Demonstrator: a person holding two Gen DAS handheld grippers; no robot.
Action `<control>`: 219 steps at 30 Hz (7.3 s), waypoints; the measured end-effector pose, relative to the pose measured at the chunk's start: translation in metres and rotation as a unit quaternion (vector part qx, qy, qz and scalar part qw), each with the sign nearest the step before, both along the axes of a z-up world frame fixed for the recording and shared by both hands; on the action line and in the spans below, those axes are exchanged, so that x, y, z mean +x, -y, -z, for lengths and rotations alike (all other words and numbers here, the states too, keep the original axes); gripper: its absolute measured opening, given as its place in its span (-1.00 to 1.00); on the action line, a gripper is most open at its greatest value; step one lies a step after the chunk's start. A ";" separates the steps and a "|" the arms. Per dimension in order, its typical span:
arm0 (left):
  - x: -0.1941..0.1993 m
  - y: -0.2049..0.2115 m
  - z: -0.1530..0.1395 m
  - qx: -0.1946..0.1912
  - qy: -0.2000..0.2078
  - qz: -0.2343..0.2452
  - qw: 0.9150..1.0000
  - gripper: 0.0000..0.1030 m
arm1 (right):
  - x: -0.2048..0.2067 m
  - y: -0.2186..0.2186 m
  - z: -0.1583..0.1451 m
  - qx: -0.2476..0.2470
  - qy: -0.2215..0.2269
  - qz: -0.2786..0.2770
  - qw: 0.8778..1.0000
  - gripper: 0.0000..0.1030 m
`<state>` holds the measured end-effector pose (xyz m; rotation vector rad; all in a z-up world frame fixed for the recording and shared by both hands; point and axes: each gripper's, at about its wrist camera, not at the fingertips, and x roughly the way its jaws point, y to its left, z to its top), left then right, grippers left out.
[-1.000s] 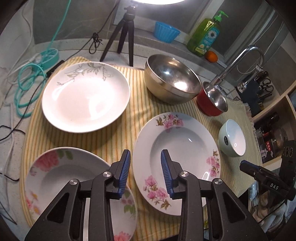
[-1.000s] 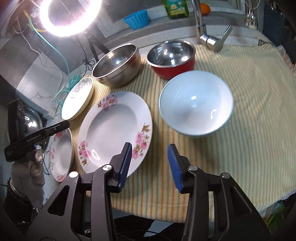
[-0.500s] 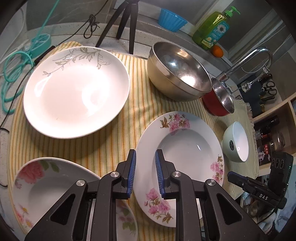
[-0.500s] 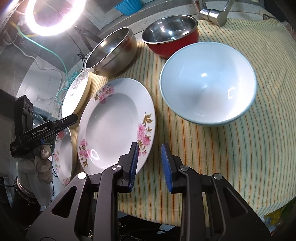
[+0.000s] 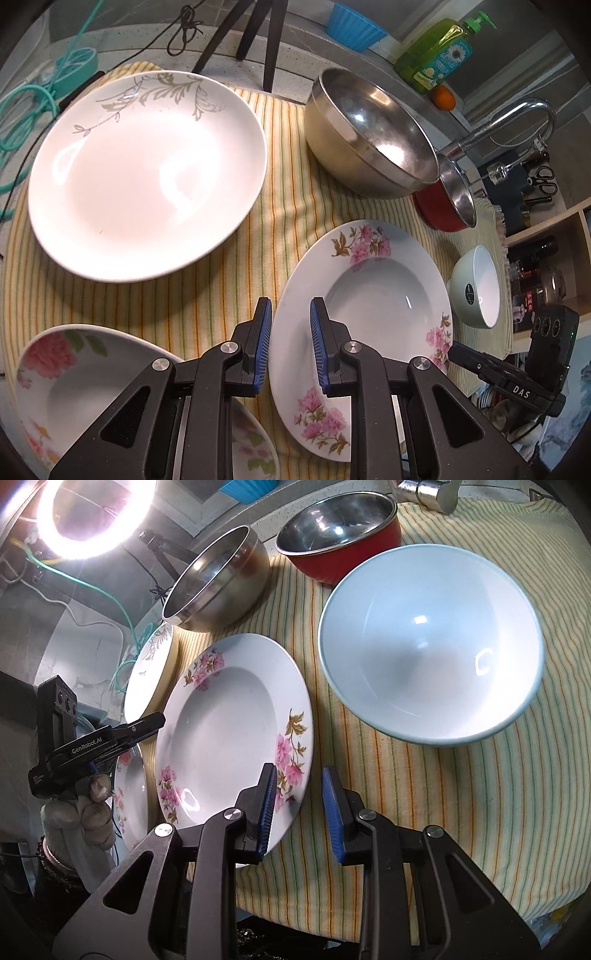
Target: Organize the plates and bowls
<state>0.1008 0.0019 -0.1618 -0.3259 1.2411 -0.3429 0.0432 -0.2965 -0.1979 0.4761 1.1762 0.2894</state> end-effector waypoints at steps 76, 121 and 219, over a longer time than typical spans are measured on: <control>-0.073 -0.012 -0.027 0.012 0.050 -0.033 0.998 -0.46 | -0.015 -0.033 -0.037 -0.068 0.070 -0.075 0.992 -0.11; -0.145 -0.163 0.012 -0.014 0.007 -0.261 0.965 -0.51 | 0.047 -0.224 -0.007 -0.050 0.040 -0.274 0.960 -0.45; -0.082 0.027 -0.003 -0.004 0.010 -0.012 1.000 -0.65 | 0.018 -0.030 -0.012 -0.079 0.012 -0.092 0.993 -0.72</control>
